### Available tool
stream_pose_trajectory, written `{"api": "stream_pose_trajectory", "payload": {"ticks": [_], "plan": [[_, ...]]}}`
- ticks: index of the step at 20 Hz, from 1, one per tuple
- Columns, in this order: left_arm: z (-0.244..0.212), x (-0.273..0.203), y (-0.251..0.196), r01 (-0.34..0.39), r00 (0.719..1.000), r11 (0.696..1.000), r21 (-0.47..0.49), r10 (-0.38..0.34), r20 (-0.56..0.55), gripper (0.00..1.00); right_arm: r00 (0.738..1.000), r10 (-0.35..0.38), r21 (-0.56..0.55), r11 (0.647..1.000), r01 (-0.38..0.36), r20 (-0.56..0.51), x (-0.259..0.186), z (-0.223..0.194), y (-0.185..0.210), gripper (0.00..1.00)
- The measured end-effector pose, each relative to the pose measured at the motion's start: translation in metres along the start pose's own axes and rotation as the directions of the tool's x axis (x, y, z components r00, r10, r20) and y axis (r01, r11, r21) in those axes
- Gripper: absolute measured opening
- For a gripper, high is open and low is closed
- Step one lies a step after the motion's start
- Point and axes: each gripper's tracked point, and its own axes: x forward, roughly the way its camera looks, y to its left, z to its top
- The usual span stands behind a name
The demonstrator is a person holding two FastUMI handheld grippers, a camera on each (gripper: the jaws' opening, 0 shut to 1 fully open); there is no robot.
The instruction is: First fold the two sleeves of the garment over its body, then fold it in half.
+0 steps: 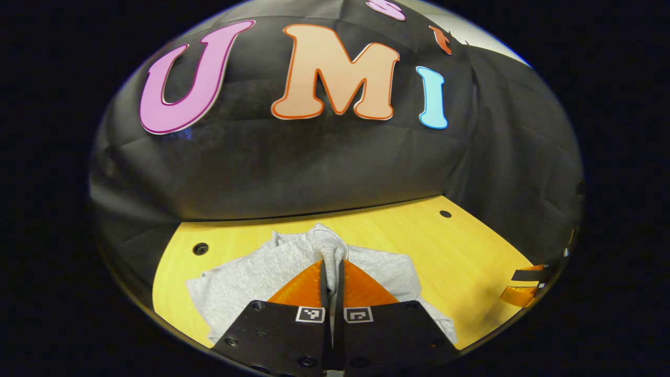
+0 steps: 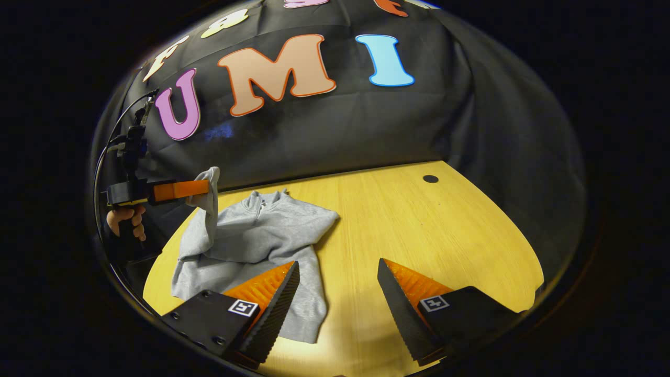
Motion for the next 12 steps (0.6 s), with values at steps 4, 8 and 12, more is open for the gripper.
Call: {"api": "stream_pose_trajectory", "payload": {"ticks": [4, 8, 12], "plan": [[-0.021, 0.029, -0.034, 0.043, 0.998, 0.999, 0.015, -0.042, -0.053, 0.00, 0.999, -0.035, 0.015, 0.999, 0.036, -0.019, -0.010, -0.007, -0.028, 0.96], [-0.038, 0.054, -0.063, 0.077, 0.994, 0.996, 0.034, -0.074, -0.079, 0.00, 0.999, -0.048, 0.027, 0.998, 0.048, -0.022, -0.016, -0.010, -0.038, 0.96], [-0.057, 0.077, -0.073, 0.059, 0.991, 0.995, 0.078, -0.049, -0.126, 0.01, 0.999, -0.042, 0.012, 0.999, 0.042, -0.027, -0.020, -0.014, -0.037, 0.96]]}}
